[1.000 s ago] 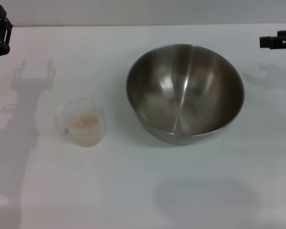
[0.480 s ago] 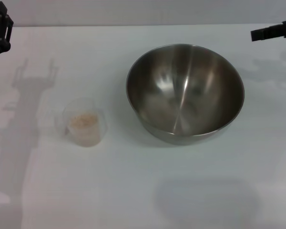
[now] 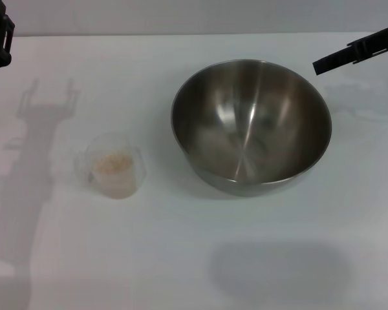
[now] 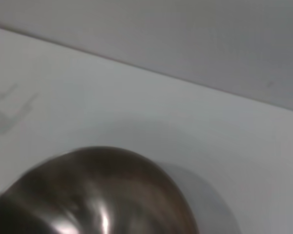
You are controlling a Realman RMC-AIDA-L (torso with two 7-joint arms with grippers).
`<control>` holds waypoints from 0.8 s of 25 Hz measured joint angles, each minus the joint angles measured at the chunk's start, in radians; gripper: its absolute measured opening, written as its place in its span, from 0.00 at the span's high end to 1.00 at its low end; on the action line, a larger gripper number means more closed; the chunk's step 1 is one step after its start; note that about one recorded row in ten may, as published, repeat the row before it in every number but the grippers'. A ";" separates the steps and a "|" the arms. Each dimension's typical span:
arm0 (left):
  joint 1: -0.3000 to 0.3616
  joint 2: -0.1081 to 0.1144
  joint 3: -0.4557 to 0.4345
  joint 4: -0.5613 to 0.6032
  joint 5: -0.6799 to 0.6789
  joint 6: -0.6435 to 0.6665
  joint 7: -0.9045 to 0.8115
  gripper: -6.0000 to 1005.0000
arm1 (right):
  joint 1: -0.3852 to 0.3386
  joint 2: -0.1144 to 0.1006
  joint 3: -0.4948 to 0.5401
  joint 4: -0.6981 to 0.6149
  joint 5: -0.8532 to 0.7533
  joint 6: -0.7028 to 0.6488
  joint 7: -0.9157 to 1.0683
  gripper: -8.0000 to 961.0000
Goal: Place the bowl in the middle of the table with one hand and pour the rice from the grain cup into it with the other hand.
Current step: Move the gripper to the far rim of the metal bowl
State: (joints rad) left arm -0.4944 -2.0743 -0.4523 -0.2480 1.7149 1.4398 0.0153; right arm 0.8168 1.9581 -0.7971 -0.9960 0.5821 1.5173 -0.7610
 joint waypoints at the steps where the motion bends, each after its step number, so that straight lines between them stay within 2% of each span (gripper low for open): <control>1: 0.000 0.000 0.000 0.000 0.000 0.000 0.000 0.31 | 0.000 0.000 0.000 0.000 0.000 0.000 0.000 0.26; 6: 0.007 0.000 0.001 -0.013 0.000 0.008 -0.001 0.31 | 0.037 -0.001 -0.019 0.057 -0.024 -0.021 0.003 0.26; 14: 0.016 -0.001 0.001 -0.021 0.000 0.029 -0.002 0.31 | 0.081 0.001 -0.128 0.147 -0.027 -0.099 0.011 0.26; 16: 0.019 -0.001 0.001 -0.025 0.000 0.036 -0.002 0.31 | 0.088 0.003 -0.149 0.167 -0.032 -0.120 0.015 0.28; 20: 0.030 -0.001 0.001 -0.025 0.000 0.050 -0.002 0.31 | 0.094 0.019 -0.185 0.190 -0.054 -0.158 0.016 0.34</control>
State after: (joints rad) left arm -0.4649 -2.0755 -0.4509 -0.2732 1.7149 1.4898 0.0137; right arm 0.9110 1.9773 -0.9826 -0.8060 0.5279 1.3591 -0.7451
